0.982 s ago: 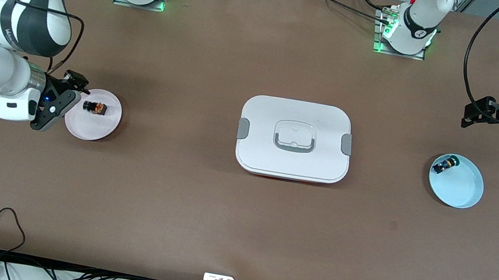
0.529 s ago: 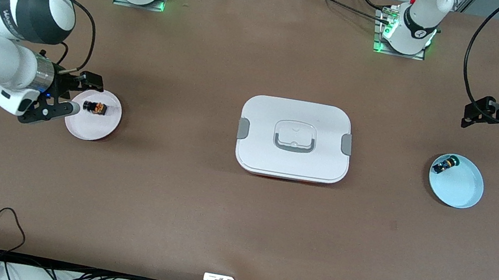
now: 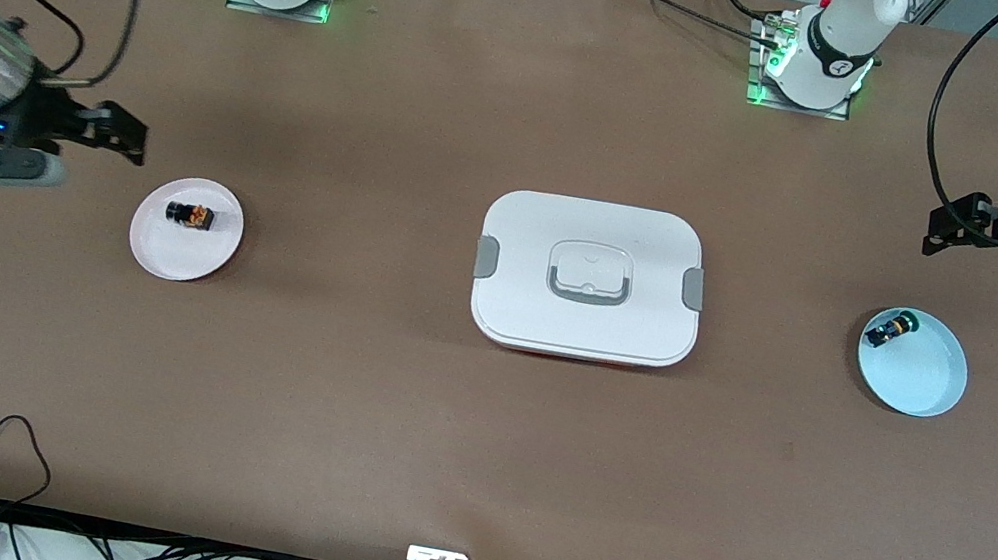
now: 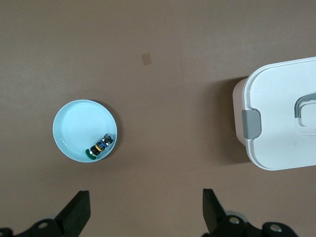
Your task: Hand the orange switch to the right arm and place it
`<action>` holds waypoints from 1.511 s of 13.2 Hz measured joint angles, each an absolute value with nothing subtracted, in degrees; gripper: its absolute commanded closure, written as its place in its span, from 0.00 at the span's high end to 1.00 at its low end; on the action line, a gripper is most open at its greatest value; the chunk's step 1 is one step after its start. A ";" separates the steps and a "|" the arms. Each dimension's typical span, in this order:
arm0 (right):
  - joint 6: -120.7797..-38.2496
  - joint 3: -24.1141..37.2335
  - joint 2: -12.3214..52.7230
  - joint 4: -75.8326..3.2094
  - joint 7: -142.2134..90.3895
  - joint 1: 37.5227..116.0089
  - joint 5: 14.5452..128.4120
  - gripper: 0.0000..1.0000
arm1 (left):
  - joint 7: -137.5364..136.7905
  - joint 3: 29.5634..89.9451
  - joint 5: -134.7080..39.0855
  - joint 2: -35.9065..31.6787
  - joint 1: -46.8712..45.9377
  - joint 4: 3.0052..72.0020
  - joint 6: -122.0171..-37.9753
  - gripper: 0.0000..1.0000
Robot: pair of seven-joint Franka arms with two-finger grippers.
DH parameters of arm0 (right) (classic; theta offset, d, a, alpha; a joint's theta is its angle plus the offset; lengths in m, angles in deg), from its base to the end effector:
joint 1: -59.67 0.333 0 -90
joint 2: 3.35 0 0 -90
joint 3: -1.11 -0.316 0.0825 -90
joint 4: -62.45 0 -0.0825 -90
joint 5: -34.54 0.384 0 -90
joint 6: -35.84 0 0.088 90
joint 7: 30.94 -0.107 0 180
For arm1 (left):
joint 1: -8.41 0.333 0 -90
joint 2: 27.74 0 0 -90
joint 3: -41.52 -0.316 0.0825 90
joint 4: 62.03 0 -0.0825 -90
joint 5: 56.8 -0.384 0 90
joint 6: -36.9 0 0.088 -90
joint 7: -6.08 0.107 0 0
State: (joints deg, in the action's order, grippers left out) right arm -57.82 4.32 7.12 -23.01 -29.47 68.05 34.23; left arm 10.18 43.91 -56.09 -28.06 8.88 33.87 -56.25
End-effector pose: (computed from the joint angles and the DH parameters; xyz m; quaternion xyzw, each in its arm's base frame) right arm 0.6099 0.0575 0.5609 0.9981 0.0585 -0.0194 0.0084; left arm 0.5540 -0.0199 0.5836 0.9984 -0.0520 -0.0211 0.0065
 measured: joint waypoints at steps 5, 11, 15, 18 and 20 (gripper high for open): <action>-51.38 7.68 5.08 -22.58 -35.07 67.60 33.96 1.00 | 10.18 43.91 -56.09 -28.06 8.88 33.86 -56.25 1.00; -52.39 8.01 2.15 -26.58 -28.05 66.68 33.89 1.00 | 10.18 43.91 -56.09 -28.07 8.88 33.86 -56.25 1.00; -52.63 8.06 -3.01 -31.42 -30.64 66.53 33.89 1.00 | 10.18 43.91 -56.09 -28.06 8.88 33.85 -56.25 1.00; -52.65 8.20 -5.65 -33.68 -30.61 66.46 33.89 1.00 | 10.18 43.85 -56.09 -28.06 8.88 33.85 -56.25 1.00; -52.67 8.54 -6.05 -34.24 -30.60 66.41 33.89 1.00 | 10.18 43.71 -56.09 -28.04 8.91 33.85 -56.21 1.00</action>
State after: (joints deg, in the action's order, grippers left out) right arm -52.67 8.54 -6.05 -34.24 -30.60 66.41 33.89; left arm 10.18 43.71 -56.09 -28.04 8.91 33.85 -56.21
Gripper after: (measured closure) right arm 0.000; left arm 0.000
